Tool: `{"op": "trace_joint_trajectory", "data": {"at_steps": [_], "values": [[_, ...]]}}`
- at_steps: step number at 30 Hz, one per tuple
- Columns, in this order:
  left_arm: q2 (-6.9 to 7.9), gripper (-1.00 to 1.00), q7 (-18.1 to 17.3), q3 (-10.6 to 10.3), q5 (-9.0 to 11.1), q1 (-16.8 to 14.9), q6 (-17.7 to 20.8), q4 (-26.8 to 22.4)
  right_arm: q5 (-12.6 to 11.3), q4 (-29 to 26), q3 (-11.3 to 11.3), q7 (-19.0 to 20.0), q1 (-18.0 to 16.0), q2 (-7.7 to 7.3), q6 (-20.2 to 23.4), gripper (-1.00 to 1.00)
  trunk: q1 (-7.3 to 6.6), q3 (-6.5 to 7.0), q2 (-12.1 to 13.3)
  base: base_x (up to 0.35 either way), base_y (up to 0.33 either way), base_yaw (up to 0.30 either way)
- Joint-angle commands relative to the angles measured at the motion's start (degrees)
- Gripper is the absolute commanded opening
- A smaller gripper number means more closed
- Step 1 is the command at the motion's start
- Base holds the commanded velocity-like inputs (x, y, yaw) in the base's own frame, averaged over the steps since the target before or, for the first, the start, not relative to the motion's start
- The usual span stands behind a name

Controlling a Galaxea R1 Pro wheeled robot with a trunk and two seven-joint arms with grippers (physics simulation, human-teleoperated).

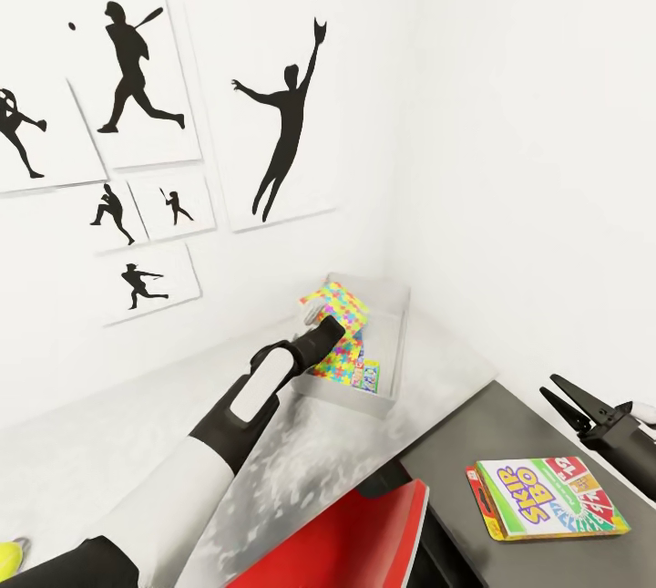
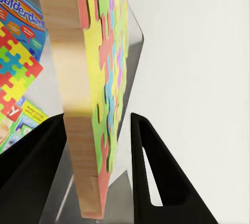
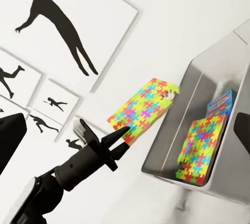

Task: Put all the toys in the child's room - the three board games (two on the bed and one on the table), the two jigsaw puzzles on the table, and the tennis ball on the table - inside the toy box on the table in the child's room.

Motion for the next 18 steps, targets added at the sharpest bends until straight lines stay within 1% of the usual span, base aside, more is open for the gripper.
{"op": "trace_joint_trajectory", "data": {"at_steps": [1,5,8,13,18], "values": [[-0.11,-1.00,0.42,-0.04,0.45,-0.07,0.18,-0.09,-0.02,0.01,-0.05,0.12,-0.06,0.00,0.27,1.00,0.03,-0.11,-0.10,0.000,0.000,0.000],[-0.22,-1.00,0.40,-0.04,0.45,-0.73,0.43,-0.09,-0.01,0.04,-0.05,0.12,-0.06,0.00,0.27,1.00,0.03,-0.21,-0.10,0.000,0.000,0.000],[-0.02,-1.00,0.41,-0.04,0.45,-1.64,0.53,-0.09,0.00,0.04,-0.05,0.12,-0.06,-0.04,0.27,1.00,0.03,-0.43,-0.10,0.000,0.000,0.000],[0.20,-1.00,0.42,0.14,0.45,-2.07,3.11,-0.10,0.00,0.04,-0.05,0.16,-0.06,-0.02,0.33,1.00,0.03,-0.87,-0.10,0.000,0.000,0.000],[-0.09,-1.00,0.46,0.30,0.49,-2.11,4.02,-0.17,0.00,0.04,-0.05,0.20,-0.06,-0.08,0.35,1.00,0.03,-1.34,-0.10,0.000,0.000,0.000]]}}
